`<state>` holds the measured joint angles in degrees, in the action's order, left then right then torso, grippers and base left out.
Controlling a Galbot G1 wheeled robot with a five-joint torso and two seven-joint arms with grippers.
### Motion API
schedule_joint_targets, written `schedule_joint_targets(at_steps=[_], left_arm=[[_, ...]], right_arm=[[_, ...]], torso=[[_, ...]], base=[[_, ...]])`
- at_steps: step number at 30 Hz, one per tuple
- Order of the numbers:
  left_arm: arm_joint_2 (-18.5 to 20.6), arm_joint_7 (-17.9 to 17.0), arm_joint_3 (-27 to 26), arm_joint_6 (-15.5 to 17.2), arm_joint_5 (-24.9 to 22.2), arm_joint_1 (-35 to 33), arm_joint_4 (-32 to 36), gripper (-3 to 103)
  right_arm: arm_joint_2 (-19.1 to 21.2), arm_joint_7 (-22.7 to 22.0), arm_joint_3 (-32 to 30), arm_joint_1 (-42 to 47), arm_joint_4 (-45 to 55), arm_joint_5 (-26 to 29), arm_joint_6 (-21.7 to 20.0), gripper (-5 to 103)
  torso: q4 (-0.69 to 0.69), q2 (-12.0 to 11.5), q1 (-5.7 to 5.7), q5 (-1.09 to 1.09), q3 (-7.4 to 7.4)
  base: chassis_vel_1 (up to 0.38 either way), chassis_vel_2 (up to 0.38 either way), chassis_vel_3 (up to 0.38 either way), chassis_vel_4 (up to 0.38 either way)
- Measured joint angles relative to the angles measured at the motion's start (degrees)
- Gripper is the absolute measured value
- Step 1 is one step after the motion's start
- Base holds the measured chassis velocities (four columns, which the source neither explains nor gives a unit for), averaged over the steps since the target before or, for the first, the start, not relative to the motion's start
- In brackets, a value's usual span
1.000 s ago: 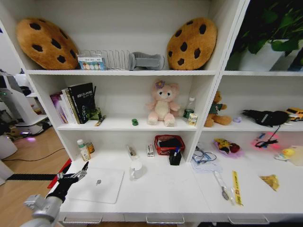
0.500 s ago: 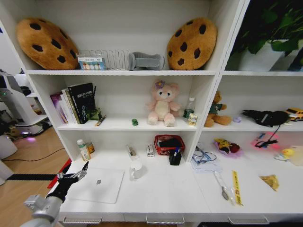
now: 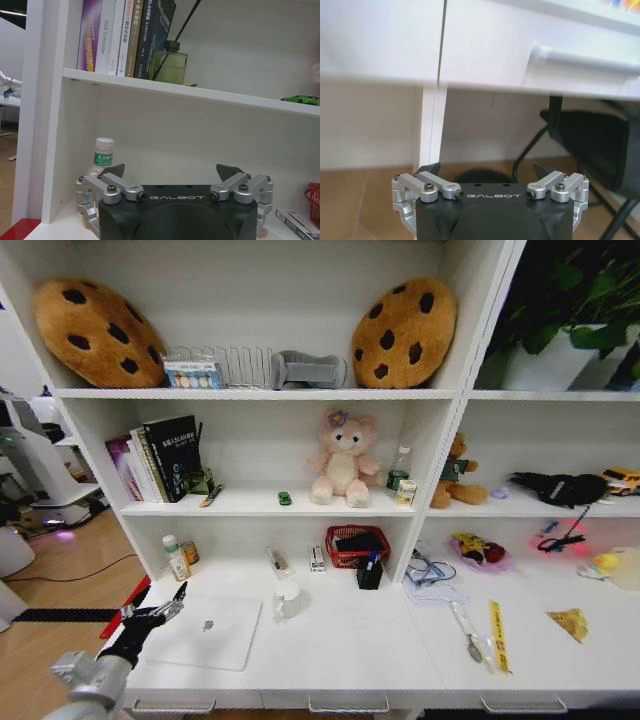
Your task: Organize the objects on the table.
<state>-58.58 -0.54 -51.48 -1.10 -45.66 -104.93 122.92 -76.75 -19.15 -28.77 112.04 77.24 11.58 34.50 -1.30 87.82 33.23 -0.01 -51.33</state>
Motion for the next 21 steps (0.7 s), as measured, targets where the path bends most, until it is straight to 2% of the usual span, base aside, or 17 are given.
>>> schedule_joint_targets(at_steps=[3, 5, 6, 8, 9, 11, 12, 14, 16, 18, 19, 21], left_arm=[[0.0, 0.0, 0.0, 0.0, 0.0, 0.0, 0.0, 100], [0.0, 0.0, 0.0, 0.0, 0.0, 0.0, 0.0, 100], [0.0, 0.0, 0.0, 0.0, 0.0, 0.0, 0.0, 100], [0.0, 0.0, 0.0, 0.0, 0.0, 0.0, 0.0, 100], [0.0, 0.0, 0.0, 0.0, 0.0, 0.0, 0.0, 100], [0.0, 0.0, 0.0, 0.0, 0.0, 0.0, 0.0, 100], [0.0, 0.0, 0.0, 0.0, 0.0, 0.0, 0.0, 100], [0.0, 0.0, 0.0, 0.0, 0.0, 0.0, 0.0, 100], [0.0, 0.0, 0.0, 0.0, 0.0, 0.0, 0.0, 100], [0.0, 0.0, 0.0, 0.0, 0.0, 0.0, 0.0, 100], [0.0, 0.0, 0.0, 0.0, 0.0, 0.0, 0.0, 100], [0.0, 0.0, 0.0, 0.0, 0.0, 0.0, 0.0, 100]], right_arm=[[0.2, 0.0, -0.8, 2.8, 4.3, 0.3, 0.0, 100], [0.9, 0.0, -2.5, 8.7, 13.7, 0.6, -0.3, 100], [0.9, 0.0, -2.5, 8.7, 13.7, 0.6, -0.3, 100], [1.4, -0.2, -4.4, 14.4, 23.6, 0.6, -0.8, 100], [1.4, -0.2, -4.4, 14.4, 23.6, 0.6, -0.8, 100], [1.8, -0.9, -6.0, 19.2, 32.1, 0.6, -1.4, 100], [1.8, -0.9, -6.0, 19.2, 32.1, 0.6, -1.4, 100], [2.0, -1.2, -7.8, 22.2, 39.6, 0.4, -1.7, 100], [2.1, -1.2, -8.1, 22.5, 40.7, 0.5, -1.9, 100], [3.0, -1.1, -11.5, 21.9, 47.0, 3.3, -5.9, 100], [3.0, -1.1, -11.5, 21.9, 47.0, 3.3, -5.9, 100], [4.9, 1.6, -15.8, 17.9, 49.4, 8.2, -11.7, 100]], torso=[[0.00, 0.0, 0.00, 0.00, 0.00], [0.00, 0.0, 0.00, 0.00, 0.00], [0.00, 0.0, 0.00, 0.00, 0.00], [0.00, 0.0, 0.00, 0.00, 0.00], [0.00, 0.0, 0.00, 0.00, 0.00], [0.00, 0.0, 0.00, 0.00, -0.01], [0.00, 0.0, 0.00, 0.00, -0.01], [0.00, 0.0, 0.00, 0.00, -0.01], [0.00, 0.0, 0.00, 0.00, -0.01], [0.00, 0.0, 0.00, 0.00, -0.01], [0.00, 0.0, 0.00, 0.00, -0.01], [0.00, 0.0, 0.00, 0.01, -0.01]], base=[[0.000, 0.000, 0.000, 0.000], [0.000, 0.000, 0.000, 0.000], [0.000, 0.000, 0.000, 0.000], [0.000, 0.000, 0.000, 0.000], [0.000, 0.000, 0.000, 0.000], [0.000, 0.000, 0.000, 0.000], [0.000, 0.000, 0.000, 0.000], [0.000, 0.000, 0.000, 0.000], [0.000, 0.000, 0.000, 0.000], [0.000, 0.000, 0.000, 0.000], [0.000, 0.000, 0.000, 0.000], [0.000, 0.000, 0.000, 0.000]])
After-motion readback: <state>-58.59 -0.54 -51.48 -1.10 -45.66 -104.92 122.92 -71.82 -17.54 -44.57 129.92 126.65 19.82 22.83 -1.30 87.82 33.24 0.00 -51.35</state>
